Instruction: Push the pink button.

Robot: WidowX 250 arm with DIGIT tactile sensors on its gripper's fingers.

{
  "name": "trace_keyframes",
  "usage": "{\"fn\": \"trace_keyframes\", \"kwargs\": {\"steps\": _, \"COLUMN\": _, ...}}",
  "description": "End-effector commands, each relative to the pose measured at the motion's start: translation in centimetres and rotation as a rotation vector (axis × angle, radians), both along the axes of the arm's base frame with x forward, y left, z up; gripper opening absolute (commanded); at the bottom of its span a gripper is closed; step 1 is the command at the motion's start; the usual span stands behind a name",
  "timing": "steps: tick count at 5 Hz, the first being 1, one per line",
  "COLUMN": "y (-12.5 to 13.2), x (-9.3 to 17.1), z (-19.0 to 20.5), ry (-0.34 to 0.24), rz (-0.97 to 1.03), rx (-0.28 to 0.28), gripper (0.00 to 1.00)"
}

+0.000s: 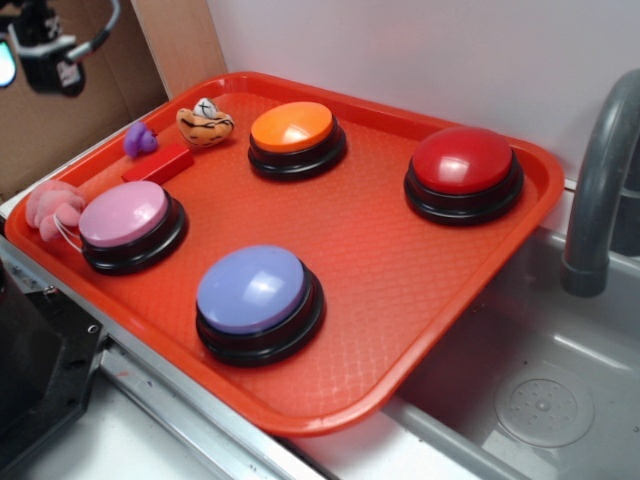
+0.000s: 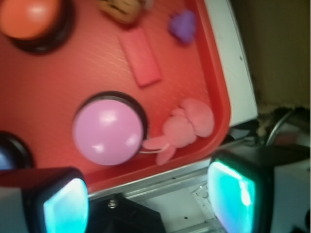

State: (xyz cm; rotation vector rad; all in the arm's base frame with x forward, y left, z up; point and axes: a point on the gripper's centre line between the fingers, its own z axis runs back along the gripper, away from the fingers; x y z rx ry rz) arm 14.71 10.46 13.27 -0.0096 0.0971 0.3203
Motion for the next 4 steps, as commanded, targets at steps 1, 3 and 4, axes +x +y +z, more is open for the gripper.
{"fn": "trace_keyframes", "kwargs": {"steps": 1, "y": -2.3, "x": 2.1, "z": -4.7, "ry": -0.143, "rz": -0.238, "rx": 0.053, "gripper": 1.0}}
{"fn": "trace_keyframes", "kwargs": {"steps": 3, "y": -3.4, "x": 1.9, "z": -7.0, "ry": -0.22, "rz": -0.284, "rx": 0.084, "gripper": 1.0}}
{"fn": "trace_keyframes", "kwargs": {"steps": 4, "y": -4.3, "x": 2.4, "z": -8.1, "ry": -0.186, "rz": -0.321, "rx": 0.118, "gripper": 1.0}}
